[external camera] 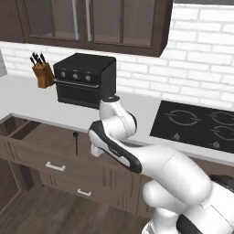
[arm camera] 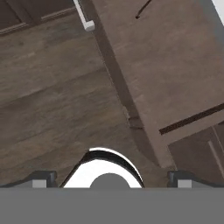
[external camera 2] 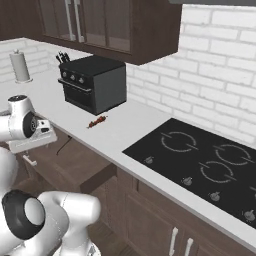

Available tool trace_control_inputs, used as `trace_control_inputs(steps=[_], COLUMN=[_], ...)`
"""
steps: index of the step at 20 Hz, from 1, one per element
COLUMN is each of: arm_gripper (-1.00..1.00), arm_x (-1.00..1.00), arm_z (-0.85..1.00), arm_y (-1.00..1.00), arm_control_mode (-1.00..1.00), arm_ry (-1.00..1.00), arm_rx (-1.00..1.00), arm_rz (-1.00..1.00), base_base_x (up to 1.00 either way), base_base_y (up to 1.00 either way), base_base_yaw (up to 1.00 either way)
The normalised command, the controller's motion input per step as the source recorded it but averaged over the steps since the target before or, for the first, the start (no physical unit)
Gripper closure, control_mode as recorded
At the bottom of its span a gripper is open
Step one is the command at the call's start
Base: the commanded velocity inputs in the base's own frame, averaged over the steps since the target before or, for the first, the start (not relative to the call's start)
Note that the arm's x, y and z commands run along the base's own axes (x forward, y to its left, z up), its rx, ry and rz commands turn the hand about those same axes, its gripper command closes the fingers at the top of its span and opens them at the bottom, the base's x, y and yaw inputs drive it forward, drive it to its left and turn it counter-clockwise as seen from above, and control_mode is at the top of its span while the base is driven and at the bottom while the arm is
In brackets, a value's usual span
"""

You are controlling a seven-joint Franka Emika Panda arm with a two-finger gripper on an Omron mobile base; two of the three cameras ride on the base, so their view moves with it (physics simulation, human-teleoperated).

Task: Pick the ladle from the drawer and place it on the counter.

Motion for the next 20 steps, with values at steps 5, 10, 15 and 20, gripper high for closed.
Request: trace_control_inputs(steps=[5, 10, 15, 20], arm_gripper=[-1.0, -1.0, -1.0, -1.0], arm_x=[0.2, 0.27, 0.51, 0.45], arm_z=[-0.8, -0.65, -0.51, -0.25], arm_y=[0.54, 0.06, 0.0, -0.06], arm_control_mode=[-1.0, -1.0, -1.0, -1.0], arm_ry=[0.17, 0.01, 0.0, 0.0], arm_rx=[-0.17, -0.14, -0.04, 0.0], arm_rz=[0.19, 0.12, 0.06, 0.05], base_base_x=[0.0, 0.0, 0.0, 0.0], base_base_y=[0.0, 0.0, 0.0, 0.0], base_base_yaw=[0.0, 0.0, 0.0, 0.0])
